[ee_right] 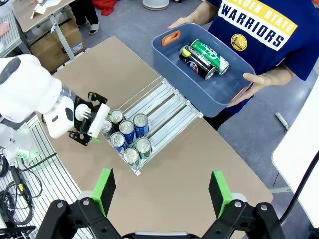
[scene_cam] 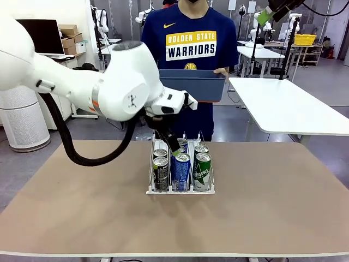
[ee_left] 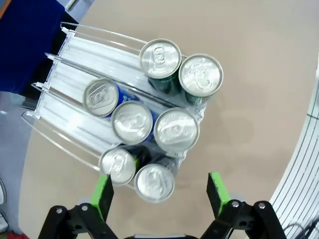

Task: Fill the beverage cans into the dispenser.
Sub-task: Pick up the Sprite handed by the human.

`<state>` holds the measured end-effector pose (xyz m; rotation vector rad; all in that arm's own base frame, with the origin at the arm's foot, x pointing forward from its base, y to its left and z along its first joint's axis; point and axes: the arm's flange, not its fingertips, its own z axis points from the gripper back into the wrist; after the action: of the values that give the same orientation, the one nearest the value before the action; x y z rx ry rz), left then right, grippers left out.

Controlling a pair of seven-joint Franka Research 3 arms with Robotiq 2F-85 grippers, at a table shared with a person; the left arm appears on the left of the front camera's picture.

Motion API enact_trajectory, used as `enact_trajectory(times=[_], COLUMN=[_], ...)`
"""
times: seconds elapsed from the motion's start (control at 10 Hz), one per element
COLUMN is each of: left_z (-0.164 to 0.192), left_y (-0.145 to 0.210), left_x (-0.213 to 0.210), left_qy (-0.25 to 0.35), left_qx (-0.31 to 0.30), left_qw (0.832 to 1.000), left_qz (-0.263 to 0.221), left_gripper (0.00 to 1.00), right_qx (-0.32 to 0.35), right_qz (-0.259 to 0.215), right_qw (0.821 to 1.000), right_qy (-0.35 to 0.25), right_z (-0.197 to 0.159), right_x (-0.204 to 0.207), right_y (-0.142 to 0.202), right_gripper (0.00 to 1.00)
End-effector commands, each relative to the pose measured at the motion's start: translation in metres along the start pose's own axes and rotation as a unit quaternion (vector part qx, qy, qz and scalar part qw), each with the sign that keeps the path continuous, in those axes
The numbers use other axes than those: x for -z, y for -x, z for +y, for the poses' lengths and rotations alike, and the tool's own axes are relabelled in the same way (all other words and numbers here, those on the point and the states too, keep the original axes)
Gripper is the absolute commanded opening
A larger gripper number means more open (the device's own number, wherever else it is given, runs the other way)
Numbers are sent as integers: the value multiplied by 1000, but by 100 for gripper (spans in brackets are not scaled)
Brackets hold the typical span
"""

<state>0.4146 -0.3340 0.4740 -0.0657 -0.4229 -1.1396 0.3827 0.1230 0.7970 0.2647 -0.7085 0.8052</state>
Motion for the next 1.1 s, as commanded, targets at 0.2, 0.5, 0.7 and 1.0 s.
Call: enact_trajectory(times=[0.2,0.5,0.7,1.0], left_z=[60,98,102,103], left_y=[35,63,67,67], left_x=[-95,-174,-216,-260], left_qy=[40,28,8,-20], left_qx=[23,-14,-48,-74], left_qw=[998,997,995,992], left_qz=[-39,-75,-91,-102], left_gripper=[100,100,100,100], right_qx=[7,7,7,7], right_qz=[-5,-5,-5,-5], right_qw=[1000,1000,1000,1000], right_qy=[-8,-8,-8,-8], right_z=[1,1,1,1], right_x=[1,1,1,1], right_y=[0,0,0,0], right_gripper=[100,100,100,100])
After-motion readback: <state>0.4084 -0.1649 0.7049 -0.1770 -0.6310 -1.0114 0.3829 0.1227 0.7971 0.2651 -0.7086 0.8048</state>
